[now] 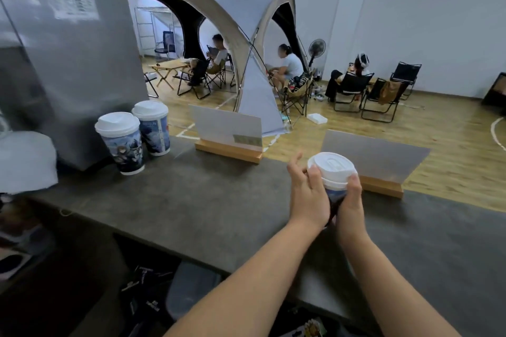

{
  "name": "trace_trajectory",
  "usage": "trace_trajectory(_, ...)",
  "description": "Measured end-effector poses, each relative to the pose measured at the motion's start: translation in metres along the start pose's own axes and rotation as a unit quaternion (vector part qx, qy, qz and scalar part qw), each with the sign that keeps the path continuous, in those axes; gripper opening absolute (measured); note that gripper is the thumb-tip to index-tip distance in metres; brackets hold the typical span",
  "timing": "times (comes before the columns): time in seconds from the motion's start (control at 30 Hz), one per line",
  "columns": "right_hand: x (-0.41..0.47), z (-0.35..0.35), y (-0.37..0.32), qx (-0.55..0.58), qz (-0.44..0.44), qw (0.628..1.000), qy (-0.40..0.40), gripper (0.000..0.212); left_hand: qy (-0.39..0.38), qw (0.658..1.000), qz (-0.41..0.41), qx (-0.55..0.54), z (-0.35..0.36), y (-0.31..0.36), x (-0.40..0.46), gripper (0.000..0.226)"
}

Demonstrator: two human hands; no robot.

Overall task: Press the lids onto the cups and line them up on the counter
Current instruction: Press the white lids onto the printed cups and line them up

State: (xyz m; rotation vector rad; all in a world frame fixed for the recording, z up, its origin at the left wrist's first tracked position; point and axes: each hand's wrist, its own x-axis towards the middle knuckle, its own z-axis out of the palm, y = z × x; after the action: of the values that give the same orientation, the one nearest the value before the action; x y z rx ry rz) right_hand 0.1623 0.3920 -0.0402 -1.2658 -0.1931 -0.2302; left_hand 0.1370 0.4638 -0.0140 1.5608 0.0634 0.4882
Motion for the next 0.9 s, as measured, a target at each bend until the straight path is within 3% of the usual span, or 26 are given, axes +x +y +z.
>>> trace_trajectory(0.1, -0.018, 0.054, 0.004, -0.018, -0.020, 1.000, -0.013, 0.090, 0.030, 0.999, -0.012, -0.028, -0.051, 0.010, 0.006, 0.021)
trace_trajectory(0.23, -0.035, 0.137, 0.015, 0.026, -0.004, 0.999, -0.044, 0.049, 0.051, 0.997, 0.016, -0.064, -0.148, 0.004, 0.018, 0.033)
trace_trajectory(0.43, -0.064, 0.248, 0.051, 0.028, 0.002, 0.994, -0.104, 0.053, 0.073, 0.992, 0.028, -0.100, -0.279, -0.026, 0.029, 0.036)
trace_trajectory(0.57, -0.078, 0.306, 0.070, -0.003, -0.001, 0.984, -0.179, 0.044, 0.088, 0.986, 0.037, -0.134, -0.344, -0.030, 0.033, 0.051)
trace_trajectory(0.9, -0.092, 0.369, 0.105, -0.011, 0.019, 0.969, -0.246, 0.053, 0.080, 0.994, 0.067, 0.013, -0.436, -0.054, 0.041, 0.079)
